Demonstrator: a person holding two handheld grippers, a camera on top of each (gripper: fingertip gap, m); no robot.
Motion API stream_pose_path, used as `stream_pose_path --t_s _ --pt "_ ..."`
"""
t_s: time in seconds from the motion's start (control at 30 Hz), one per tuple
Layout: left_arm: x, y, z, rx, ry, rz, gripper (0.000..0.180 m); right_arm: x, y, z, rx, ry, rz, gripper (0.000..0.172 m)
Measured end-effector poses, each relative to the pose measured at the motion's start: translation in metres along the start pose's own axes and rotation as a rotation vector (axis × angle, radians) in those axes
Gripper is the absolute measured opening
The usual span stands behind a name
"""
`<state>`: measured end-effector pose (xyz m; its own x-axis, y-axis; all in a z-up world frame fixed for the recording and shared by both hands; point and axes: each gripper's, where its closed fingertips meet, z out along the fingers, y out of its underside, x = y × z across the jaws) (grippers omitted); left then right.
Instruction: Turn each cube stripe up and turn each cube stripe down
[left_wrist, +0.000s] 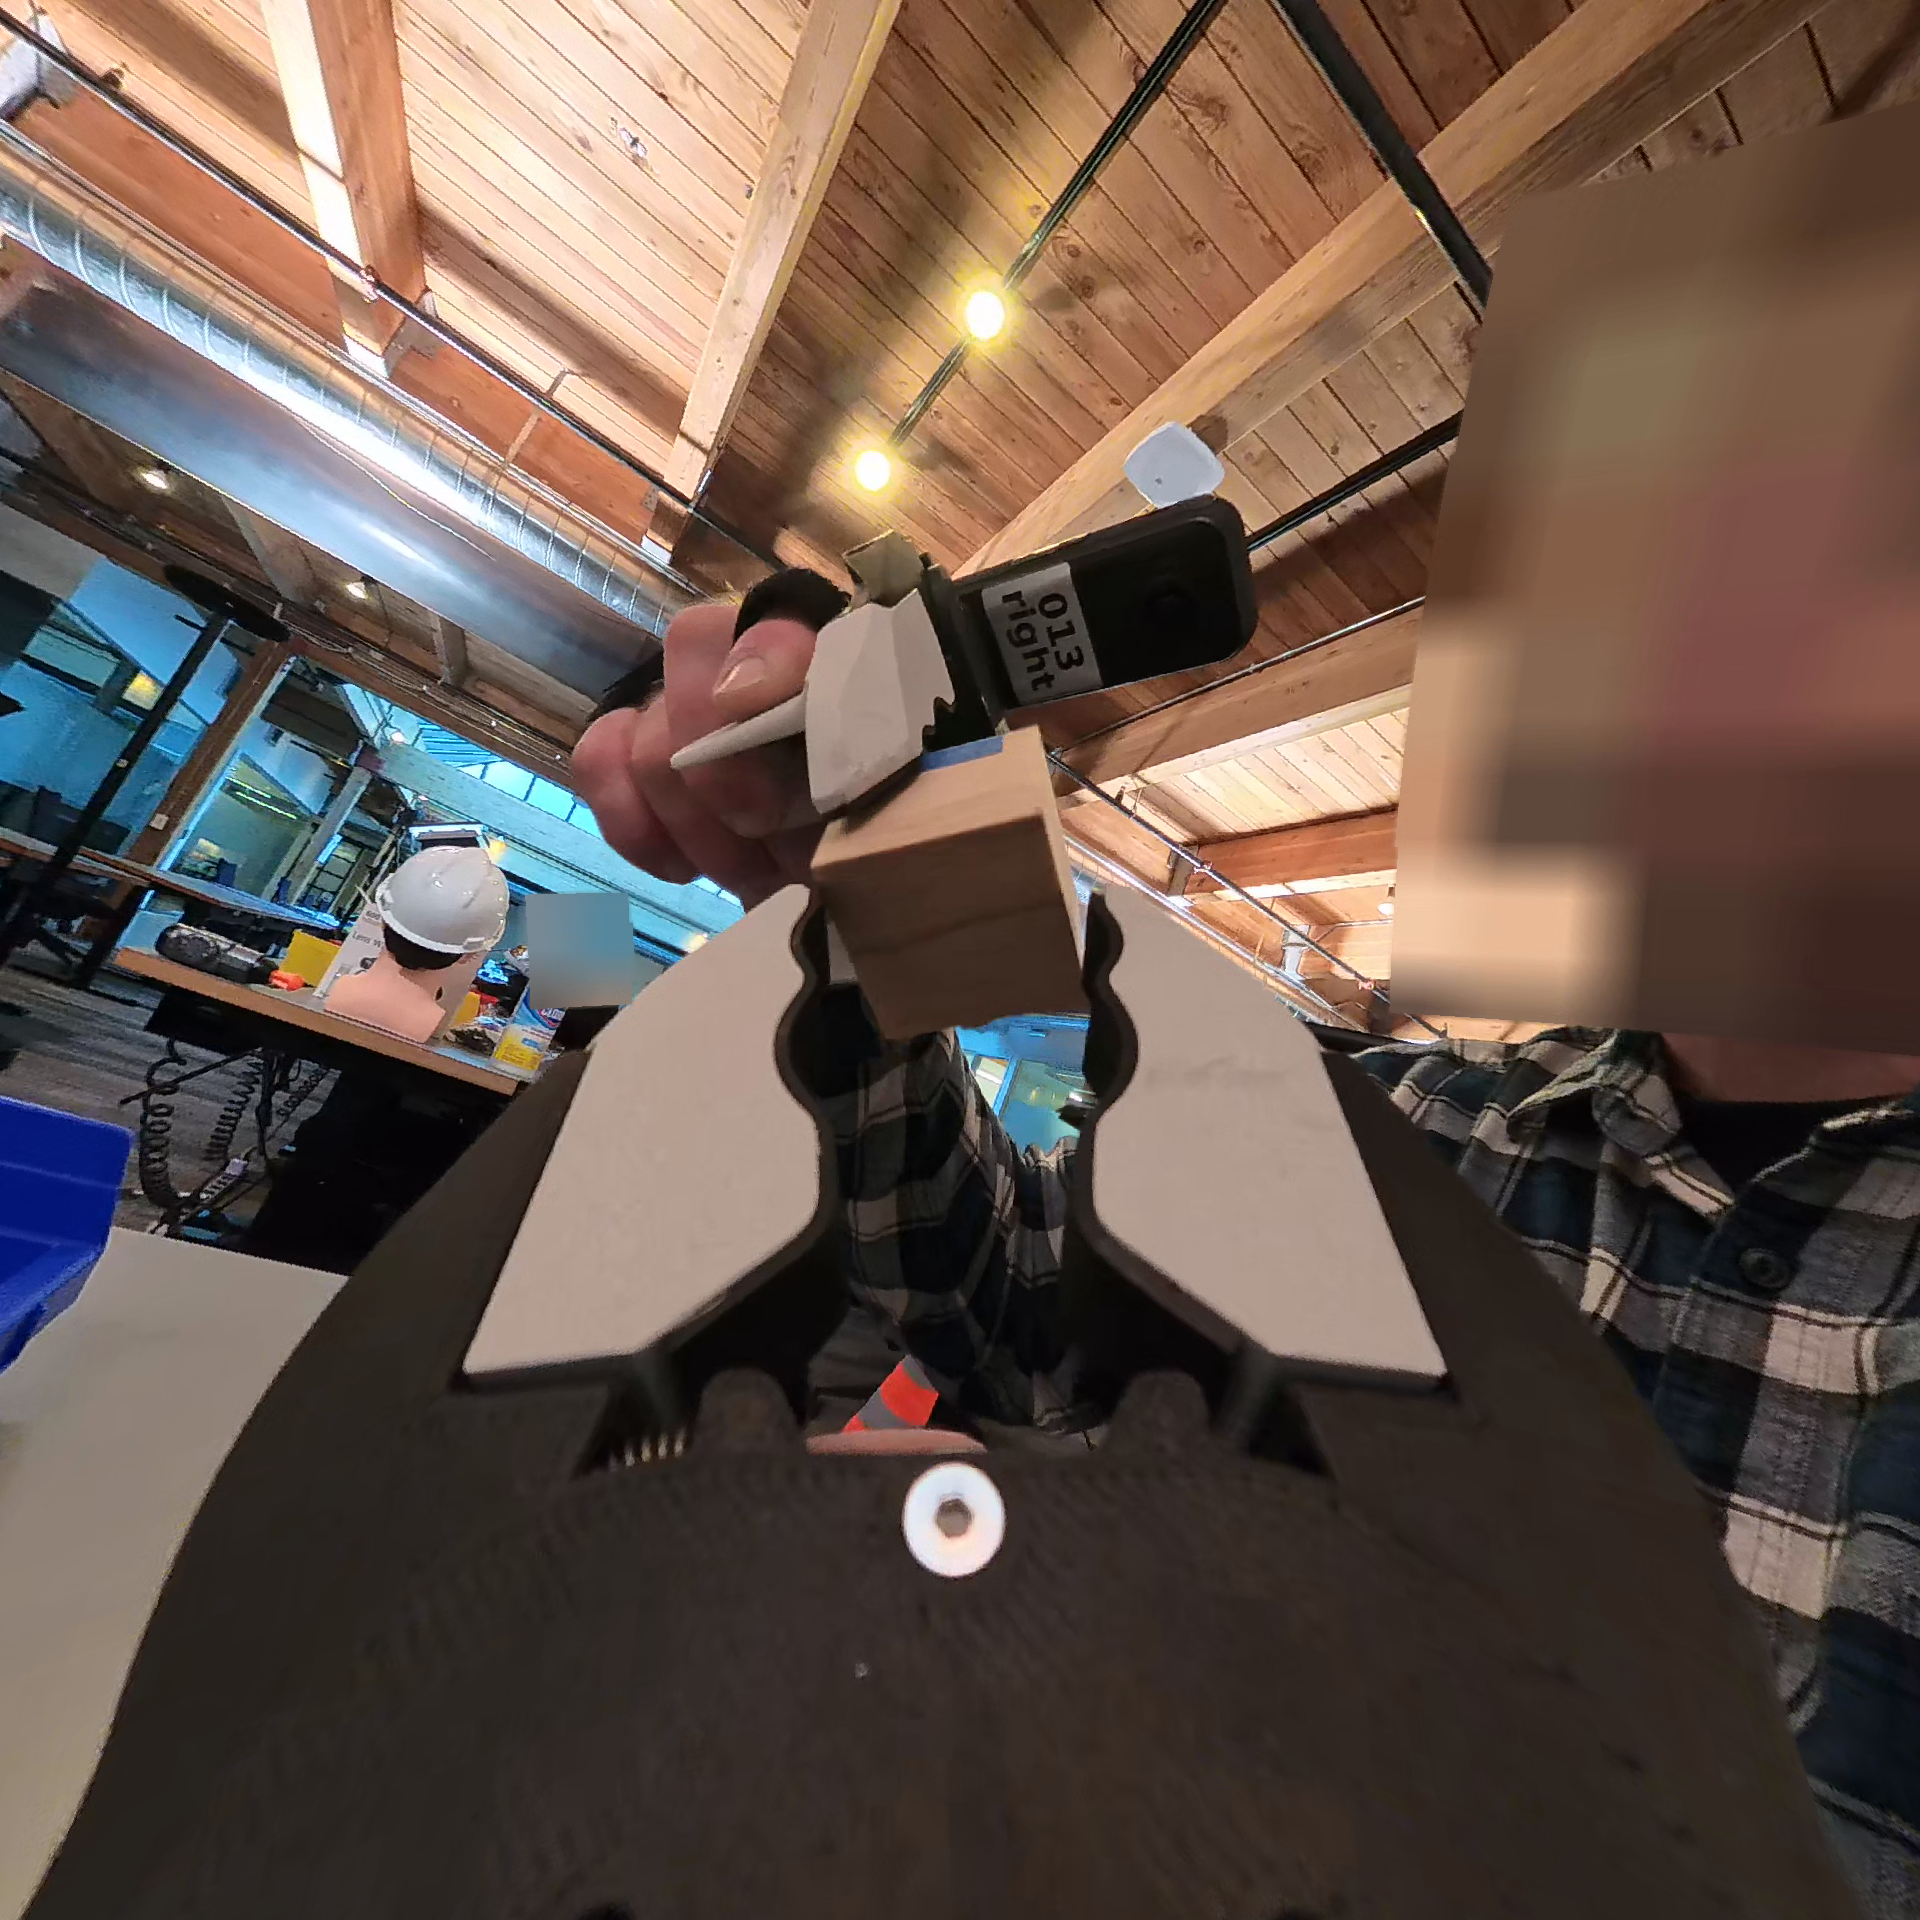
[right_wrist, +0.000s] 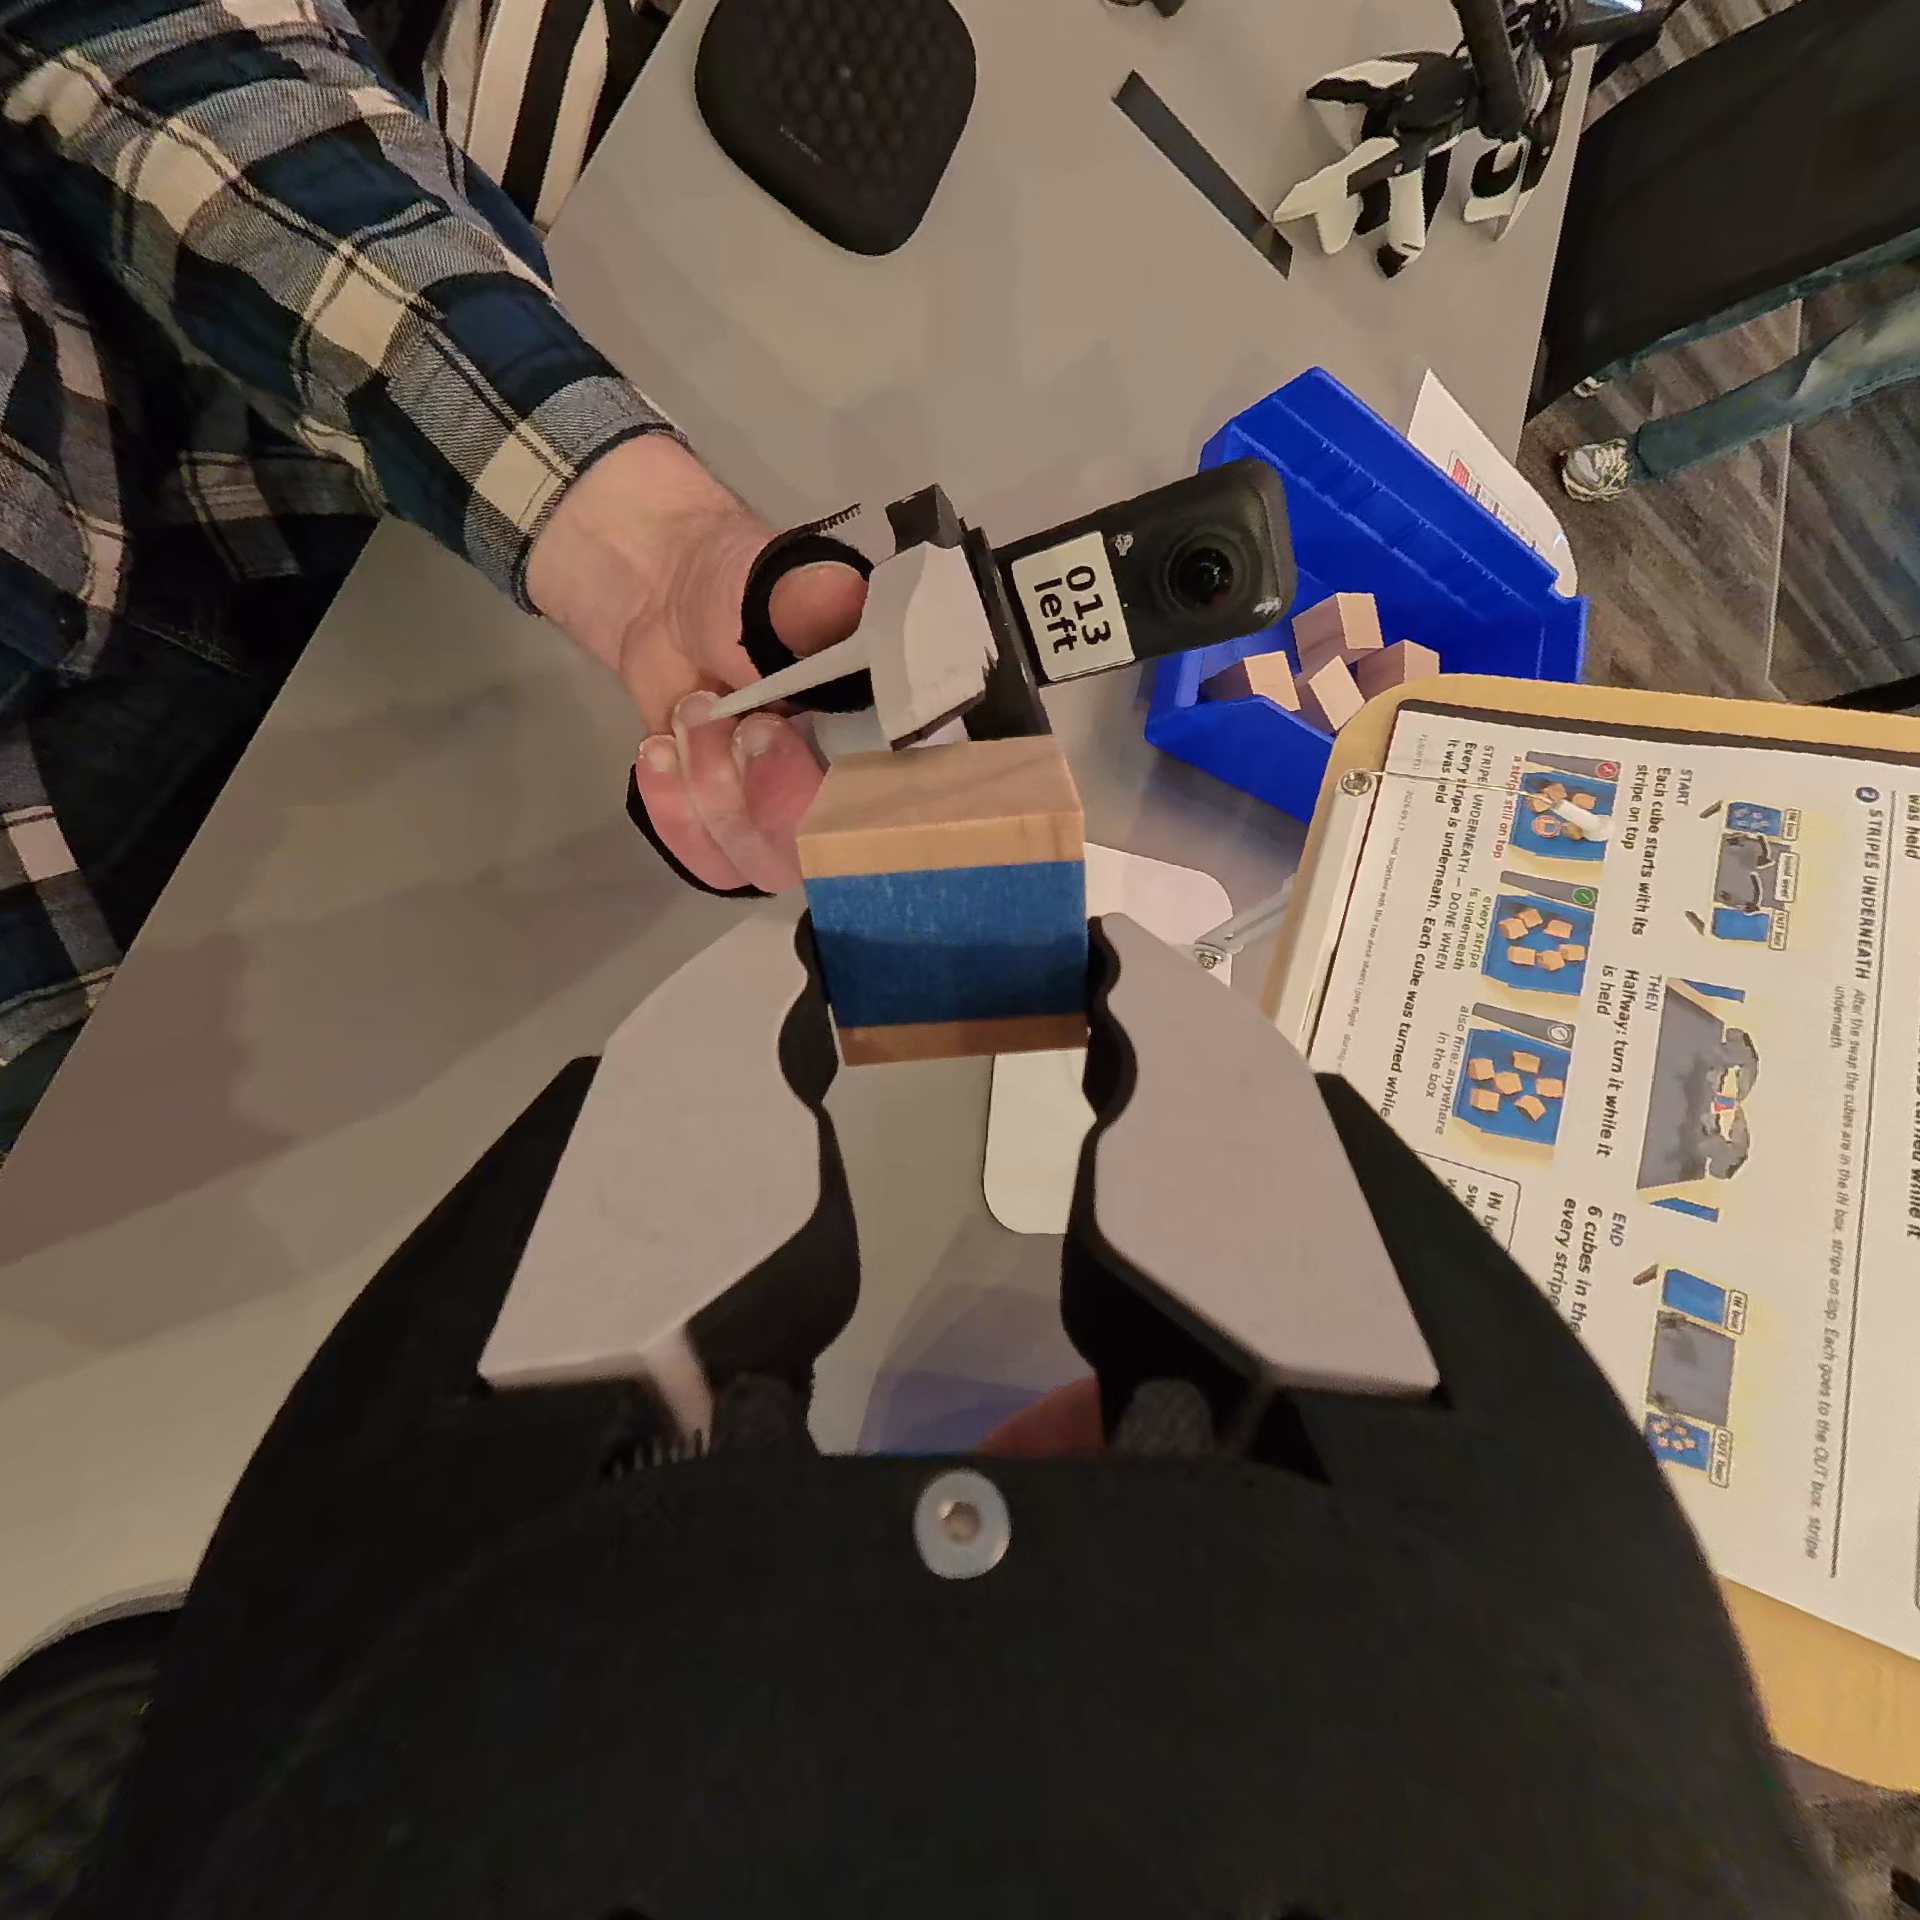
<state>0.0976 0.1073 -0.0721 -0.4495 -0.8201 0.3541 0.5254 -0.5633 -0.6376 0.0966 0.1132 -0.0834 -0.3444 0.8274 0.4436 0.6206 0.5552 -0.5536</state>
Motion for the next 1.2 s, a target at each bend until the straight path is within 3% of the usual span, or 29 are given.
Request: stream_pose_path --t_s 0.6,0.8,0.97,1.07,1.2 --pt "-0.005 -0.005 -0.007 -0.01 -0.055 0.047 0.04 0.007 0.007 -0.019 -0.002 0.061 0.025 0.046" --pt "-0.016 -0.01 -0.027 -0.08 -0.189 0.203 0.004 0.017 0.018 -0.041 -0.015 0.115 0.05 0.046" --pt "-0.044 -0.015 -0.061 -0.206 -0.442 0.426 0.0 0.042 0.067 -0.074 -0.092 0.183 0.156 0.046" --pt "-0.064 -0.013 -0.083 -0.301 -0.582 0.554 0.0 0.065 0.119 -0.094 -0.159 0.223 0.281 0.046" --pt "-0.084 -0.004 -0.096 -0.359 -0.659 0.631 0.0 0.093 0.196 -0.109 -0.262 0.239 0.443 0.046"
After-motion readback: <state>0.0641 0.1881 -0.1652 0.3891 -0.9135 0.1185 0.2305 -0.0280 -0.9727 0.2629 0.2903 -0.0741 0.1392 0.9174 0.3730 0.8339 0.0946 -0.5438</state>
